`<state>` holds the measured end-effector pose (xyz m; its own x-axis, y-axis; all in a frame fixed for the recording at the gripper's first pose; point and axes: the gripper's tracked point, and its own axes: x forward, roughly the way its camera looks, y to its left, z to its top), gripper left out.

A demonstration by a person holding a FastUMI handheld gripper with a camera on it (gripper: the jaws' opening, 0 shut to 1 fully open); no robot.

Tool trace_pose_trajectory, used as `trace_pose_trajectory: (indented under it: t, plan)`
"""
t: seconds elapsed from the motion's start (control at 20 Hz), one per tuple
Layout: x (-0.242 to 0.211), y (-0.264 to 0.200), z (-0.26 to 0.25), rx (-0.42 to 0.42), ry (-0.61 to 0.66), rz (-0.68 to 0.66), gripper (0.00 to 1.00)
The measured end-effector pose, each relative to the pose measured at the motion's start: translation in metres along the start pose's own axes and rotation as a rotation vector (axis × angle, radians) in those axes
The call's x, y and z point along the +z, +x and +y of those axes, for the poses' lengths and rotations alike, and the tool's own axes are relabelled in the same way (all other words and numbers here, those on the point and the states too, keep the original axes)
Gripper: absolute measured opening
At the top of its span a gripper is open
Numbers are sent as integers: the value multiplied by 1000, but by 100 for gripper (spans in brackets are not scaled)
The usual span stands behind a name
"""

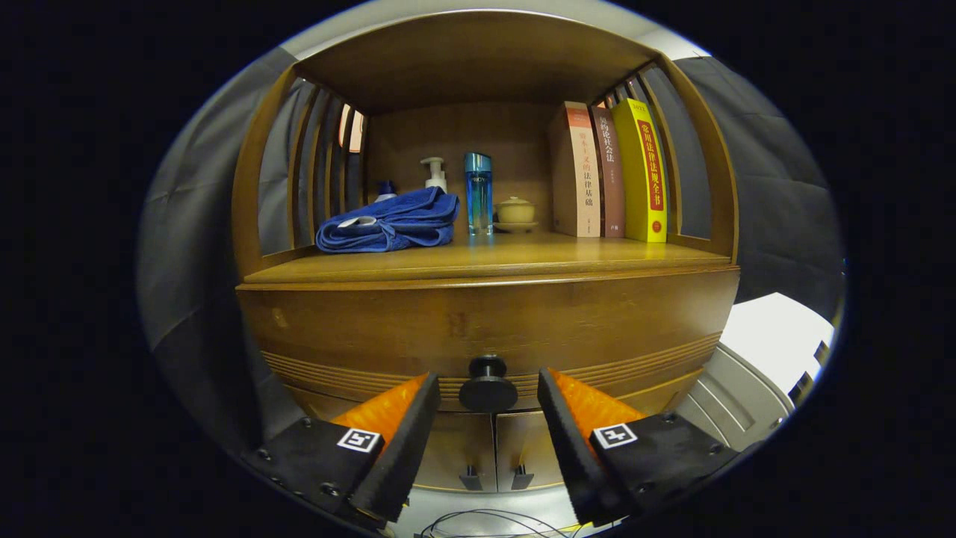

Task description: Pull open the drawer, take out the items inside it, and place them on the countertop above the cabinet.

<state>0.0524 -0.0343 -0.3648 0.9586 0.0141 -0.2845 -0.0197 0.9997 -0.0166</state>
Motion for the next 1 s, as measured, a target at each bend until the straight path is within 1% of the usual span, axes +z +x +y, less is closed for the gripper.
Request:
trace_pose_trajectory:
  t: [0.1, 0.15, 0.2, 0.3, 0.5, 0.65, 0.7, 1.0]
  plan:
    - [-3, 6, 0, 4, 4, 6, 84]
    - [-4, 9, 0, 4, 9, 11, 77]
    - [-6, 12, -1, -1, 11, 16, 74]
    - [-7, 19, 1, 2, 16, 31, 58]
    - [-9, 19, 2, 17, -31, 32, 49]
    - [-9, 18, 1, 7, -26, 28, 42]
    - [-11, 20, 1, 8, -20, 31, 41]
    - [-13, -6, 2, 14, -30, 44, 40]
